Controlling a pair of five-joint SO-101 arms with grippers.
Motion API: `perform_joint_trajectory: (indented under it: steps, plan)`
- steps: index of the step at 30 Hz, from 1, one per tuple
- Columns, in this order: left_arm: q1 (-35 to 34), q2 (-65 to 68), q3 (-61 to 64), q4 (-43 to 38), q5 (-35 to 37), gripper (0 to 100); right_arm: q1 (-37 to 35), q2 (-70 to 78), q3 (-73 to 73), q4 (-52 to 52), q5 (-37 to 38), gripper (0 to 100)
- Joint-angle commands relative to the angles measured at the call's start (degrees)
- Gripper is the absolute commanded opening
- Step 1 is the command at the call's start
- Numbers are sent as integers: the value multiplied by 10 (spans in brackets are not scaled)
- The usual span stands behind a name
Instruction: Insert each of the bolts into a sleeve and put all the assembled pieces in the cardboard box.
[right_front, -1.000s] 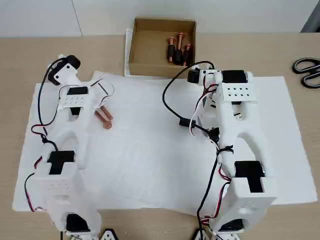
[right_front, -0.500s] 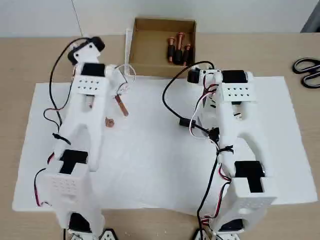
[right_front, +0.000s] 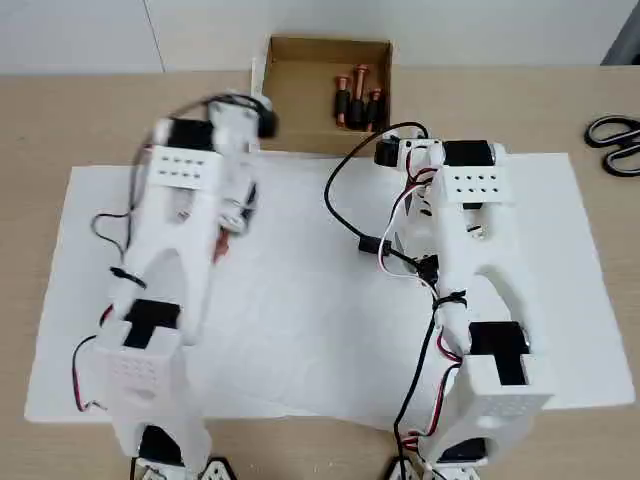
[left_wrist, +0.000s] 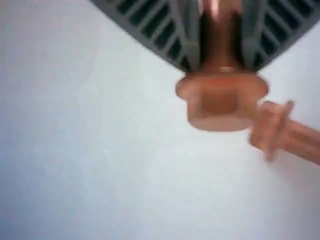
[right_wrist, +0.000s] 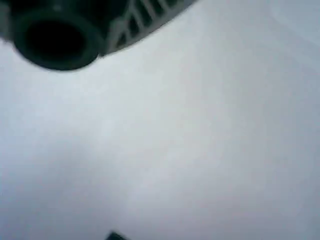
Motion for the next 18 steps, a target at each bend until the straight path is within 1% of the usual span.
perform_joint_trajectory:
  steps: [1,7,13,18]
  plan:
    - [30,-8,28,-20,-6,6,3,-37,-4,0,2,6]
    - [50,-7,87,-76,10,9,3,-37,-4,0,2,6]
    - [56,-7,131,-109,10,96,3,-37,-4,0,1,6]
    - [56,-6,162,-142,6,100,3,-37,-4,0,1,6]
